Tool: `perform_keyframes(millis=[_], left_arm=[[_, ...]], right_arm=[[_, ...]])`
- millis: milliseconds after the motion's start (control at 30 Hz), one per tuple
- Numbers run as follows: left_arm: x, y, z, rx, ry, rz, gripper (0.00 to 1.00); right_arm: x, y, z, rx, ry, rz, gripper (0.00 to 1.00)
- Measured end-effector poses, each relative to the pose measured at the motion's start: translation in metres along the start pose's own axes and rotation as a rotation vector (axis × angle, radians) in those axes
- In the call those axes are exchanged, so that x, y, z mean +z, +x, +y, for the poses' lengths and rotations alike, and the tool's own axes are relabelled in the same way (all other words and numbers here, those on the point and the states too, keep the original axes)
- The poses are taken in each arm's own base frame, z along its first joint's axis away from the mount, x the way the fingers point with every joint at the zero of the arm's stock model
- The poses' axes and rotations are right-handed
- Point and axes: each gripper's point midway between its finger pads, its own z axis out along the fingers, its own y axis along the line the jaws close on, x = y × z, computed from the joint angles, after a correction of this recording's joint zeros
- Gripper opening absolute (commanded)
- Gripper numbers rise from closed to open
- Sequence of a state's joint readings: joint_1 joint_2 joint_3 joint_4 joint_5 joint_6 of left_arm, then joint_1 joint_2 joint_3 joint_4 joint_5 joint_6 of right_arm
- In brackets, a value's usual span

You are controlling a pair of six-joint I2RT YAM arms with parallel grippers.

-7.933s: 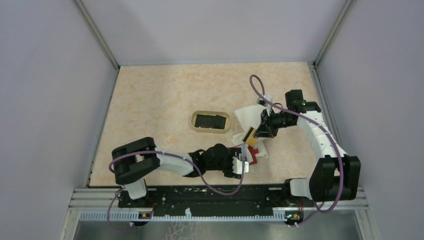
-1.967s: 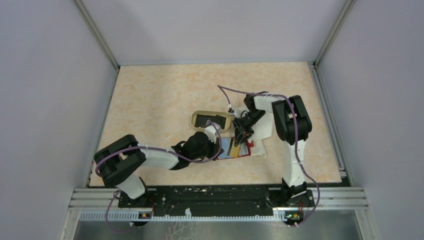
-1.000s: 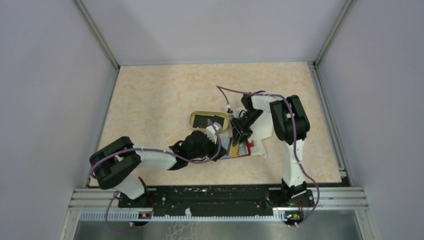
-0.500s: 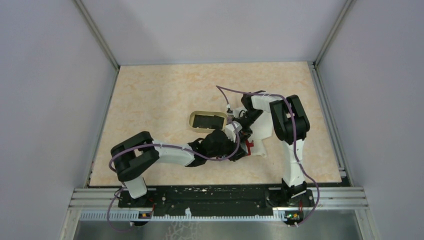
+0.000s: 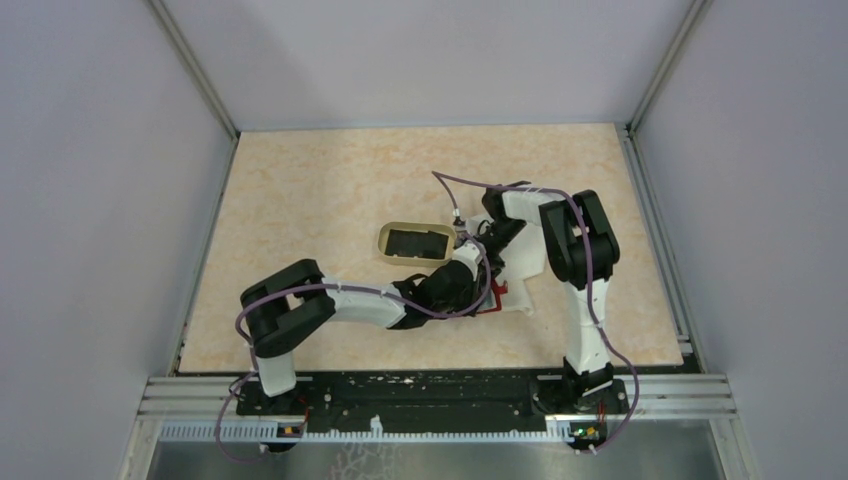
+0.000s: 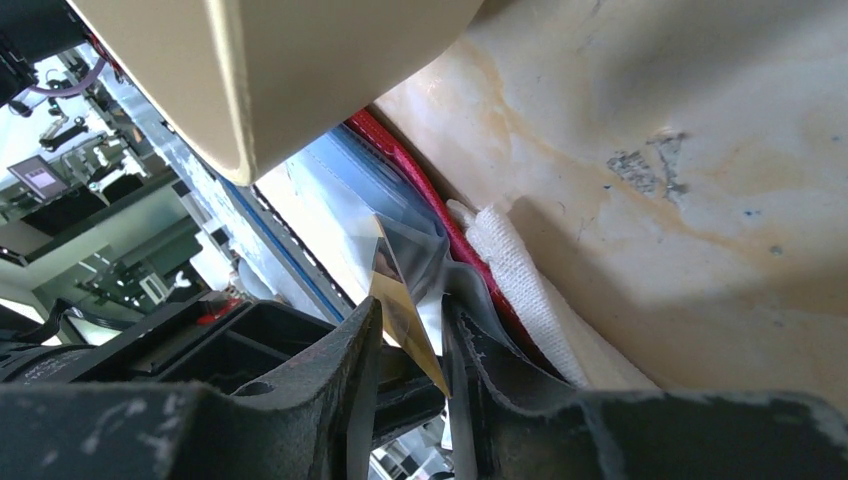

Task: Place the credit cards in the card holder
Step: Insert the credit card into the card holder.

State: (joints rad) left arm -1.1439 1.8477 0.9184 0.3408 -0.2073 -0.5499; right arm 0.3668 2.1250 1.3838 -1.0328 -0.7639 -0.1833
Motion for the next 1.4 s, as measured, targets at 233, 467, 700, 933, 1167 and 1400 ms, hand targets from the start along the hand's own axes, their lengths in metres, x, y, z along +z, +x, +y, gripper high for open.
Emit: perform_keyframes(millis=[233, 467, 700, 933, 1167, 1400], left_arm=[[0.002, -0.004, 0.001, 0.000, -0.015, -0.010, 0.22], [-0.001, -0.004, -0.008, 0.002, 0.034, 0.002, 0.24], [-0.043, -0.015, -0.017, 0.005, 0.134, -0.045, 0.31], [-0.068, -0.014, 0.012, -0.030, 0.085, -0.073, 0.24], [-0.065, 0.006, 0.077, -0.127, -0.072, -0.017, 0.16], [-0.054, 0.017, 0.081, -0.150, -0.089, 0.021, 0.14]], right_arm=[[-0.001, 0.000, 0.002, -0.016, 0.000, -0.003, 0.36], [-0.004, -0.005, 0.003, -0.059, 0.009, -0.029, 0.37], [-0.005, -0.009, 0.002, -0.074, 0.003, -0.048, 0.36], [-0.005, -0.011, 0.002, -0.086, -0.013, -0.063, 0.37], [-0.006, -0.011, 0.003, -0.114, -0.032, -0.085, 0.37], [-0.008, -0.015, 0.003, -0.153, -0.022, -0.111, 0.37]])
